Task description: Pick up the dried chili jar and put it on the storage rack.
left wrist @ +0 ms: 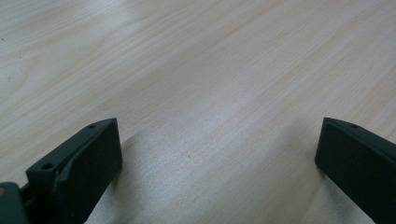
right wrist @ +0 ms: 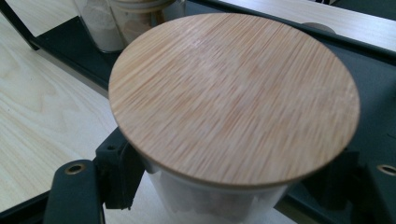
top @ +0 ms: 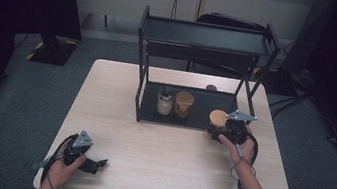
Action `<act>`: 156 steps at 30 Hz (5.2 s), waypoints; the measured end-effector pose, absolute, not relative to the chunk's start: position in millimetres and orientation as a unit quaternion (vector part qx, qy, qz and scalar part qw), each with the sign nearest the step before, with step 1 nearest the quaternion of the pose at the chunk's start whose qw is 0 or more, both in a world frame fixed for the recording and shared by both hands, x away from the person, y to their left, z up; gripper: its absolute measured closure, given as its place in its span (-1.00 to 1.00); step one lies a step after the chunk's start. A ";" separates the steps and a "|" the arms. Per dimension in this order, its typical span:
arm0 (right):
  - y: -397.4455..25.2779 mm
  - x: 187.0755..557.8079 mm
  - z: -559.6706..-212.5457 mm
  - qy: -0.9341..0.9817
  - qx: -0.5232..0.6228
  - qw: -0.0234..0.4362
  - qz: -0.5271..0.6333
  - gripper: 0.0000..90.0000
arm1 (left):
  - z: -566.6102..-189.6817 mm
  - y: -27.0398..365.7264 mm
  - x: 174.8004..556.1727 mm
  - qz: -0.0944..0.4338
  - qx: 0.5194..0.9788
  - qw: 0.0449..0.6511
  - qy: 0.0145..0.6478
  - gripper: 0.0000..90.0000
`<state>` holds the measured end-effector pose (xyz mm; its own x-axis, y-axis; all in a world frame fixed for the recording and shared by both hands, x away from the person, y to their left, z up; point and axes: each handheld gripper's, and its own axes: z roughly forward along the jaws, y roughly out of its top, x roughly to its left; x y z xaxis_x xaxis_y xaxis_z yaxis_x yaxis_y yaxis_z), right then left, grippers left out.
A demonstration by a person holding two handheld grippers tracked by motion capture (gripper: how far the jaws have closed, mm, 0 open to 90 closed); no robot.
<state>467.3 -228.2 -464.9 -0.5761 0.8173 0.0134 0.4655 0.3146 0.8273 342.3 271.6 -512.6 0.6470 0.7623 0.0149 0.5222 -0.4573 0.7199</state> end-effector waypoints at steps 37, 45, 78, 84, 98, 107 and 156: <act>-207.1 502.4 -460.6 0.782 0.414 0.214 0.414 -0.43 | -512.6 271.6 342.3 0.171 0.836 0.352 0.384 -1.00; -207.9 510.3 -463.5 0.778 0.422 0.221 0.410 -0.43 | -512.6 271.6 342.3 0.171 0.836 0.352 0.384 -1.00; -198.1 525.0 -467.5 0.782 0.421 0.231 0.398 -0.43 | -512.6 271.7 342.3 0.170 0.836 0.352 0.384 -1.00; -195.5 527.1 -469.0 0.784 0.419 0.231 0.395 -0.43 | -512.6 271.7 342.3 0.171 0.836 0.352 0.384 -1.00; -192.2 530.1 -473.0 0.784 0.421 0.232 0.392 -0.43 | -512.6 271.7 342.3 0.171 0.836 0.352 0.384 -1.00; -187.2 531.8 -475.2 0.785 0.421 0.234 0.389 -0.43 | -512.6 271.7 342.3 0.171 0.836 0.352 0.384 -1.00; -182.4 520.3 -467.8 0.778 0.449 0.213 0.384 -0.98 | -512.6 271.7 342.3 0.170 0.837 0.352 0.383 -1.00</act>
<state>520.3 -182.4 -467.8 -0.5066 0.8621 0.0130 0.5353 0.3026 0.7886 342.3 271.7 -512.6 0.6487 0.7609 0.0149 0.5212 -0.4584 0.7199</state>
